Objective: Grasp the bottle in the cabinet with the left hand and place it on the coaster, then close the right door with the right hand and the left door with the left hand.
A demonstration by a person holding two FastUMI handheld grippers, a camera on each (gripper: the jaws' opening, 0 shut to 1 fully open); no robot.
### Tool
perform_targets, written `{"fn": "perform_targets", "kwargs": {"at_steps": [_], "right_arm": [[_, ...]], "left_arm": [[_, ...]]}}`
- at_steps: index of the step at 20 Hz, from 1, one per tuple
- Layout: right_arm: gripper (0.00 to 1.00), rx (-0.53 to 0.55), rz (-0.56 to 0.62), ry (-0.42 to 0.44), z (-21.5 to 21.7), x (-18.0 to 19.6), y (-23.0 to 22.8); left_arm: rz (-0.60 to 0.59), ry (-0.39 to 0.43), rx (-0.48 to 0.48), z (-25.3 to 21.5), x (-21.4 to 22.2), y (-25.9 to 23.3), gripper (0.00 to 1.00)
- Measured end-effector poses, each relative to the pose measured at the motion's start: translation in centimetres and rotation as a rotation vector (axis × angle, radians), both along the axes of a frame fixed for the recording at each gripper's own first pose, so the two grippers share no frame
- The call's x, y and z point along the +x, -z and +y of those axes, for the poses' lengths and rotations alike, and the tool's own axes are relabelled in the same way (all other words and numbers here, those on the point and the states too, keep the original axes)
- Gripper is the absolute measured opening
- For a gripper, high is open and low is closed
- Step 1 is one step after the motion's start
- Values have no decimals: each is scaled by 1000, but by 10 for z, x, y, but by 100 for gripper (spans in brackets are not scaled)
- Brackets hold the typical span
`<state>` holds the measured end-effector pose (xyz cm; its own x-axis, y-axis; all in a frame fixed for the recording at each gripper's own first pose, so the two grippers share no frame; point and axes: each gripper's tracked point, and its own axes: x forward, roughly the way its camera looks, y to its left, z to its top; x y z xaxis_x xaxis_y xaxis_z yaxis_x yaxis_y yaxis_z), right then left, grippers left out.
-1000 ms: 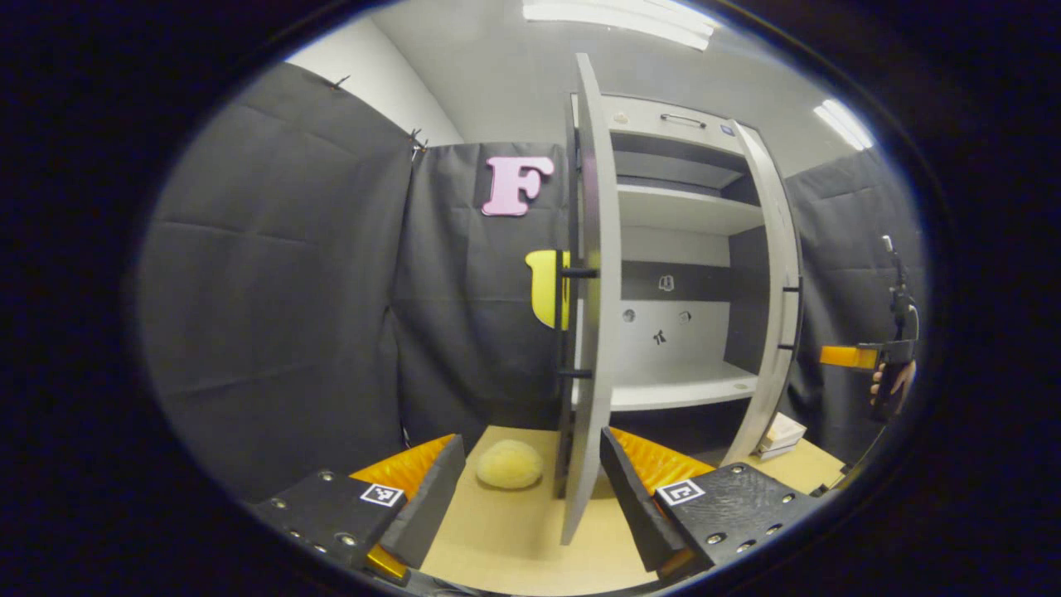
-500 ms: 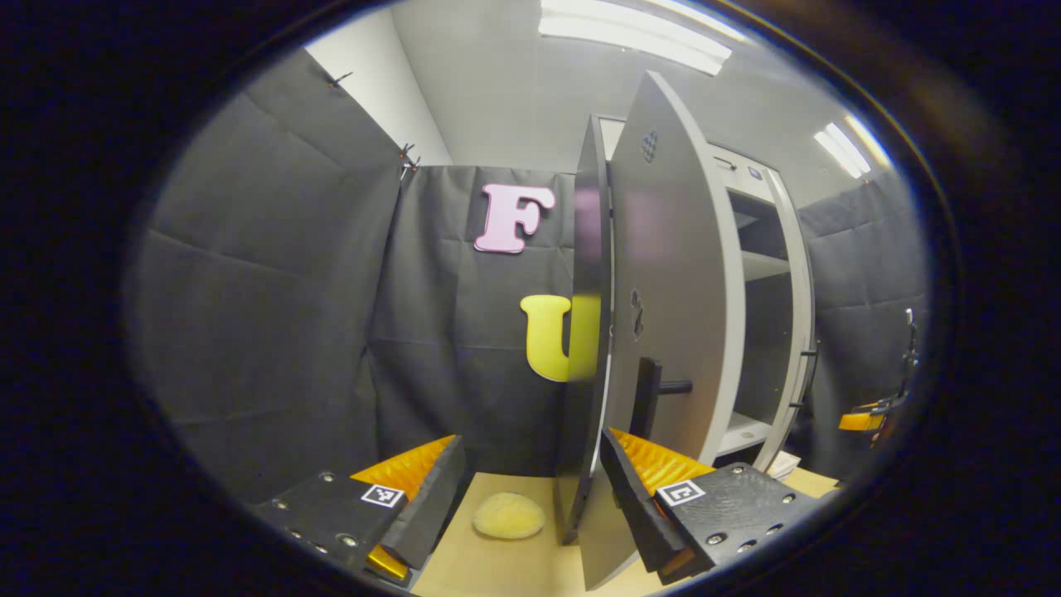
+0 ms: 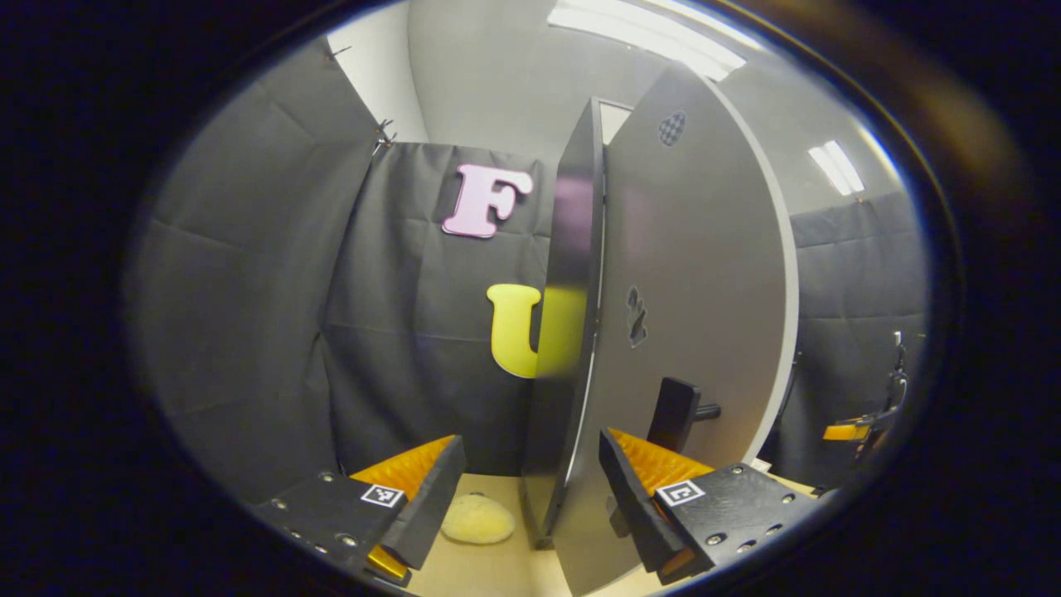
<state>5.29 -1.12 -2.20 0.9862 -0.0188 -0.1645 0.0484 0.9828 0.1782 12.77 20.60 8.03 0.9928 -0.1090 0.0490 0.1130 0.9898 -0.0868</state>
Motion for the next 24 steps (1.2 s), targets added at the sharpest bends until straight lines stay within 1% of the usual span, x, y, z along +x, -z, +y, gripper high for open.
{"fn": "perform_targets", "kwargs": {"at_steps": [4,5,6,7,10,11,12,13,15,16,17,19,22,23,24], "right_arm": [[97,7,11,-22,-6,8,7],[100,14,13,-31,-6,9,8],[97,18,15,-39,-6,9,10],[100,17,16,-47,-7,10,12],[100,18,35,-59,-16,12,22],[96,26,38,-64,-18,13,23],[100,32,39,-66,-21,13,24],[100,33,36,-66,-24,13,25],[100,24,28,-62,-33,12,25],[96,21,26,-64,-36,11,27],[100,20,23,-66,-39,10,27],[100,16,19,-64,-45,8,26],[100,5,-1,-51,-57,1,21],[100,-2,-4,-50,-60,-1,19],[96,-11,-5,-51,-63,-2,18]], "left_arm": [[22,1,89,-36,2,-2,94],[27,6,94,-40,3,-2,94],[31,9,95,-46,4,-2,94],[36,7,95,-55,5,-1,94],[40,-34,97,-85,2,1,94],[38,-48,96,-94,2,2,94],[35,-59,95,-103,1,1,94],[32,-64,94,-112,3,4,94],[26,-53,91,-137,9,3,94],[25,-41,88,-152,15,3,94],[20,-27,82,-168,22,4,94],[-12,-15,57,-196,28,-1,94],[-62,1,14,-222,21,-18,94],[-67,-10,19,-224,15,-17,94],[-72,-19,32,-224,8,-19,94]]}}
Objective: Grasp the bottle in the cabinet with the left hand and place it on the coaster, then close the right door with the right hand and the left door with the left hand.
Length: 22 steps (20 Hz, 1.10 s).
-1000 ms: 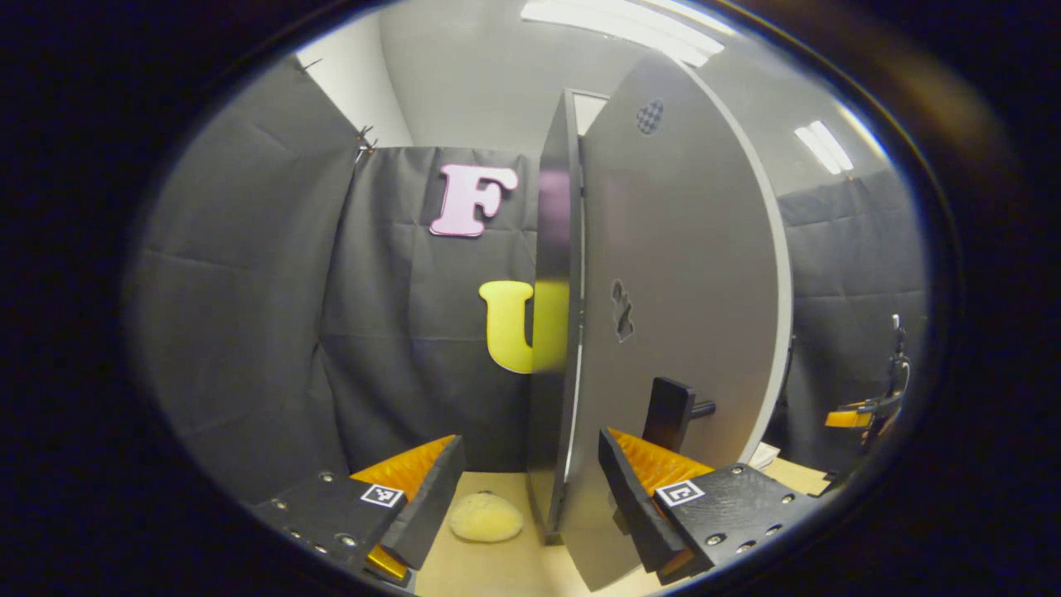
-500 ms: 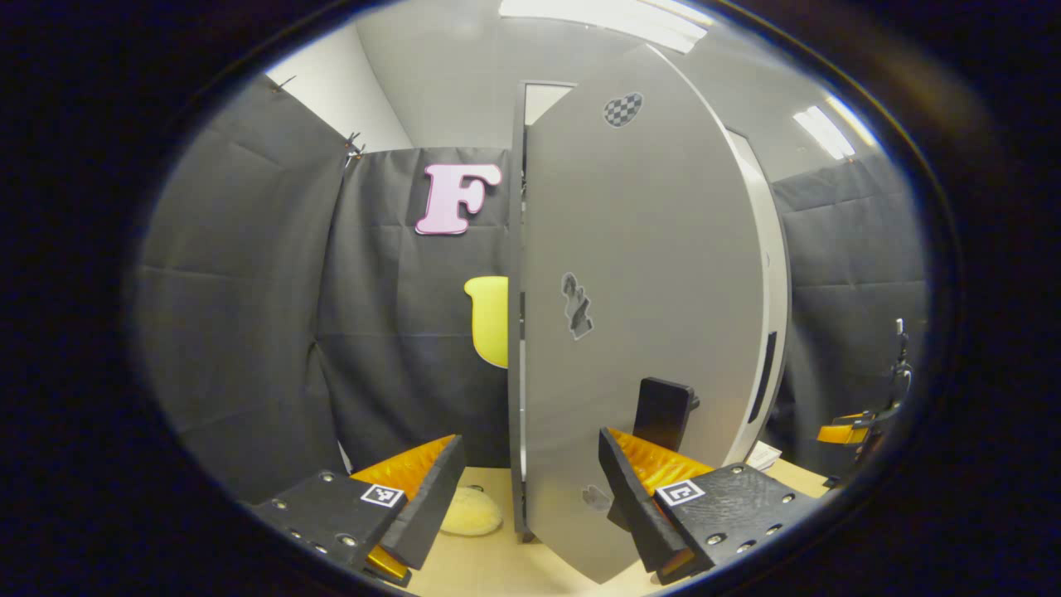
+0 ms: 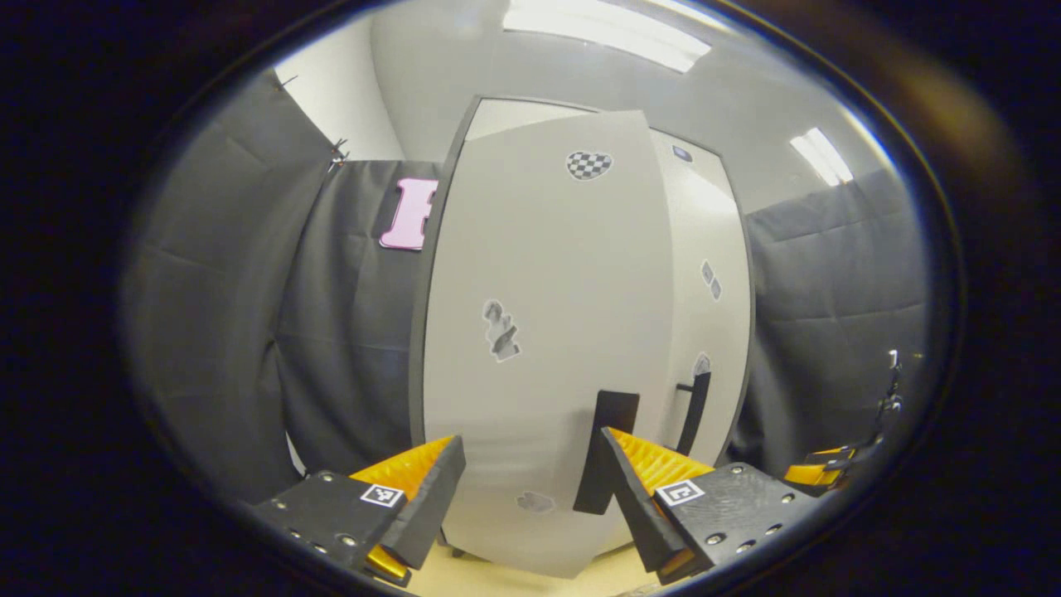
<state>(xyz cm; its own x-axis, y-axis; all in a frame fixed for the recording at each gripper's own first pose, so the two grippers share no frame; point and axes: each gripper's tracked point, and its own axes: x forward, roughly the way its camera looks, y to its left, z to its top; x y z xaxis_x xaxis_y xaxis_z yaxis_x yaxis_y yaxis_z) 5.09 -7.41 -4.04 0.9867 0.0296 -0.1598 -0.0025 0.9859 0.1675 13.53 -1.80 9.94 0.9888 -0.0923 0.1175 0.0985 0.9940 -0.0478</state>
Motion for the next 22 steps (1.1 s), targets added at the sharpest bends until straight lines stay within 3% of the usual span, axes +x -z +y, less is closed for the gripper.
{"fn": "perform_targets", "kwargs": {"at_steps": [3,4,7,10,17,22], "right_arm": [[100,-30,-2,7,-5,-1,-7],[96,-34,-18,9,-5,1,-13],[100,-46,-50,6,0,4,-31],[100,-40,-85,-48,19,8,-53],[100,-110,-209,-72,31,4,-102],[96,-155,-195,-62,22,-7,-99]], "left_arm": [[-2,-12,6,3,-22,3,94],[-3,-15,-5,6,-29,3,94],[-36,-21,-62,17,-52,1,94],[-58,-54,-96,36,-72,1,94],[-35,-157,-50,68,-118,16,94],[-37,-162,-29,69,-130,20,94]]}}
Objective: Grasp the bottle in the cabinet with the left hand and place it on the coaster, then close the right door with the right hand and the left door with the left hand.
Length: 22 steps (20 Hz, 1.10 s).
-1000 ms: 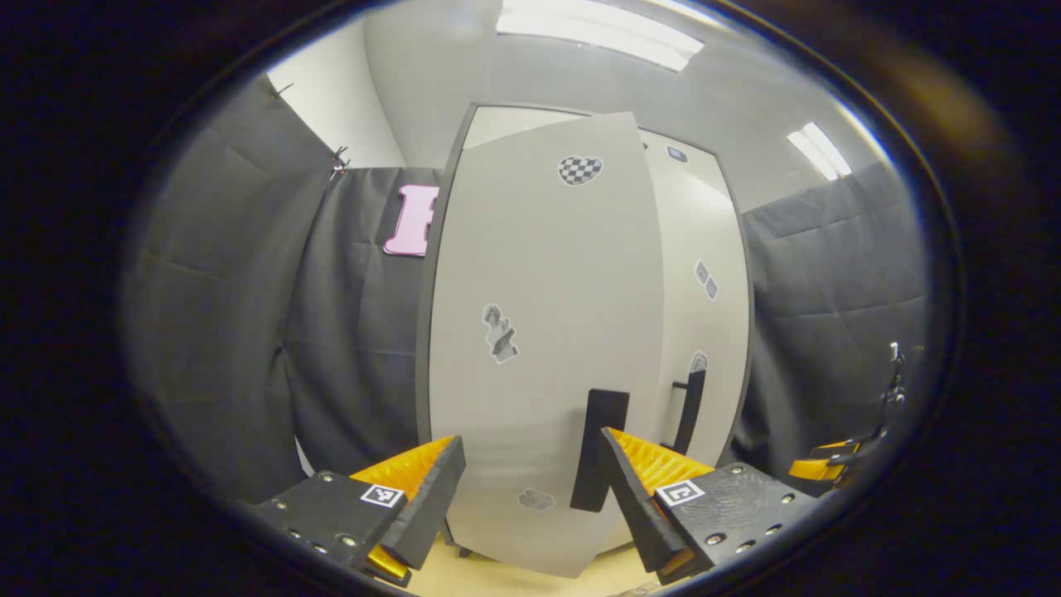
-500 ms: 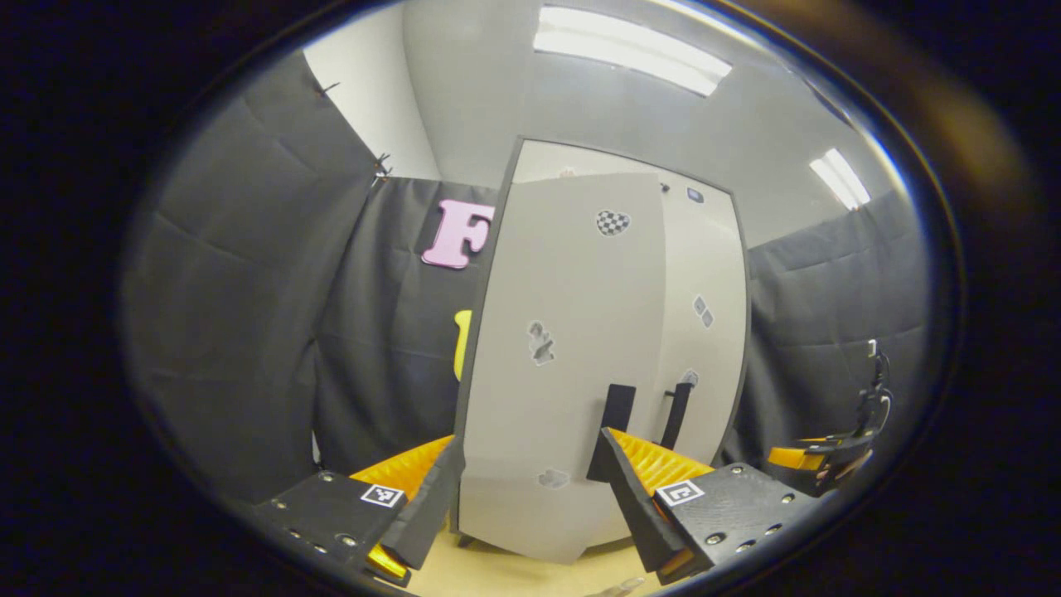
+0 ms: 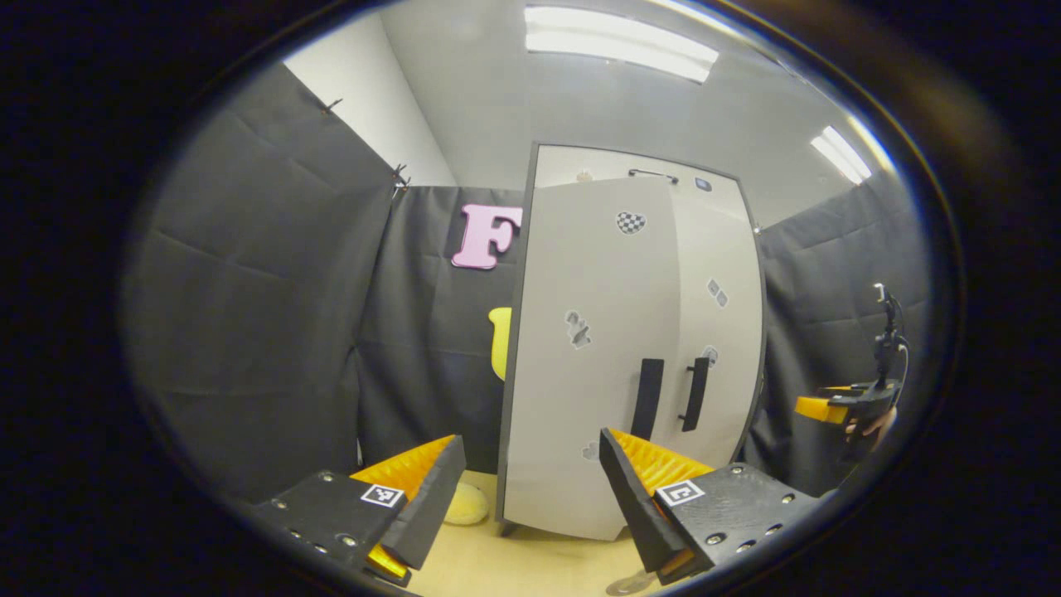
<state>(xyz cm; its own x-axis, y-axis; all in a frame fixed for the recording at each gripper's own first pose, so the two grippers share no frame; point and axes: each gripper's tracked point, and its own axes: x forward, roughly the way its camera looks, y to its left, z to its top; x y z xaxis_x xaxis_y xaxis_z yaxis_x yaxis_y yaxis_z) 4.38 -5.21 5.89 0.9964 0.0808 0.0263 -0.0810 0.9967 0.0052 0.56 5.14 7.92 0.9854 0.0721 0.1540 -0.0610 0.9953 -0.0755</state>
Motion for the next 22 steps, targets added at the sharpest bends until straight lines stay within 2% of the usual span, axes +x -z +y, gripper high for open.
{"fn": "perform_targets", "kwargs": {"at_steps": [2,3,6,7,16,22], "right_arm": [[96,-2,10,4,-3,-2,4],[100,-4,20,3,-4,-2,7],[97,6,40,-23,0,0,11],[100,6,44,-32,2,1,11],[100,-5,80,-96,25,10,18],[100,-35,106,-120,45,8,24]], "left_arm": [[0,-5,3,0,-4,3,94],[1,-7,2,0,-5,4,94],[8,-17,-5,-1,-8,7,94],[14,-27,-3,-1,-10,8,94],[68,-109,54,18,-44,18,94],[108,-87,80,18,-44,34,94]]}}
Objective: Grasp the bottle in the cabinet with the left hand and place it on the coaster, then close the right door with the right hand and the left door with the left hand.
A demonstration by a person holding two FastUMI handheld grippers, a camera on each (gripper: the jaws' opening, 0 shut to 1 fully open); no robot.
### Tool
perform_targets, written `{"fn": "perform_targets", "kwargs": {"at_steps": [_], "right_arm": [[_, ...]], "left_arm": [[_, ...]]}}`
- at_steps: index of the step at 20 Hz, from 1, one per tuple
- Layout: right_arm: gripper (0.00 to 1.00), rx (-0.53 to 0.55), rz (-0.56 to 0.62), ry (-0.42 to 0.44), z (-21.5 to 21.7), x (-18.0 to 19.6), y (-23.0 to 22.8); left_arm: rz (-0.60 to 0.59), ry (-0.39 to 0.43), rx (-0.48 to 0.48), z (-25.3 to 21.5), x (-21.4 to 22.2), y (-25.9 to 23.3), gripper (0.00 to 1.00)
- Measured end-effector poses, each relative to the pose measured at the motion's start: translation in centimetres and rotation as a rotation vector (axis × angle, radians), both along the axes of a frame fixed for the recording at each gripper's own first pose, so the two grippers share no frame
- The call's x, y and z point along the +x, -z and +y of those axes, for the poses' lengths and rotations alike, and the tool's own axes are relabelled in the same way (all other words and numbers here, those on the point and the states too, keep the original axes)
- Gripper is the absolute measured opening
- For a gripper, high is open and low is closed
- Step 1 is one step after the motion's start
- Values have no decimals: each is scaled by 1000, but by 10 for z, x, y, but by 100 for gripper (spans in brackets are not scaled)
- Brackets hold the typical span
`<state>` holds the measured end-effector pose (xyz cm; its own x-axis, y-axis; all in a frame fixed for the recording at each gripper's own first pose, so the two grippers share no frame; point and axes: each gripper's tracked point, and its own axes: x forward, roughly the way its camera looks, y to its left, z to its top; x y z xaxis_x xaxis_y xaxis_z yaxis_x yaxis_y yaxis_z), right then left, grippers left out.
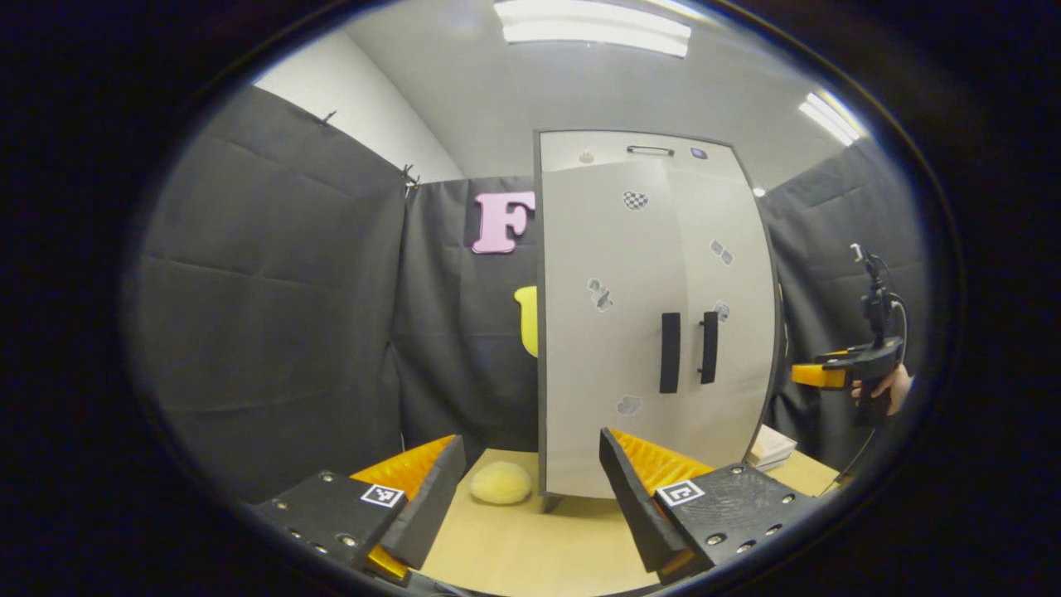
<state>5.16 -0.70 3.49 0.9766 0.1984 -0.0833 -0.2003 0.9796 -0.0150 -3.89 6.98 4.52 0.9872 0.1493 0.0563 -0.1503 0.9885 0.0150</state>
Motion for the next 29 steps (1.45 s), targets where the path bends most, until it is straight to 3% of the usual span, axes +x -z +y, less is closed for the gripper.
{"fn": "perform_targets", "kwargs": {"at_steps": [7,12,15,23,29], "right_arm": [[100,-38,26,37,3,-18,5],[96,-53,43,123,-7,-40,6],[100,-91,54,194,-20,-56,8],[98,-48,55,368,-62,-102,6],[96,-12,-13,438,-108,-103,-1]], "left_arm": [[-5,8,-58,28,10,22,94],[-6,22,-76,48,21,40,94],[12,55,-62,49,33,55,94],[5,197,-32,21,85,60,94],[6,178,22,-4,111,42,94]]}}
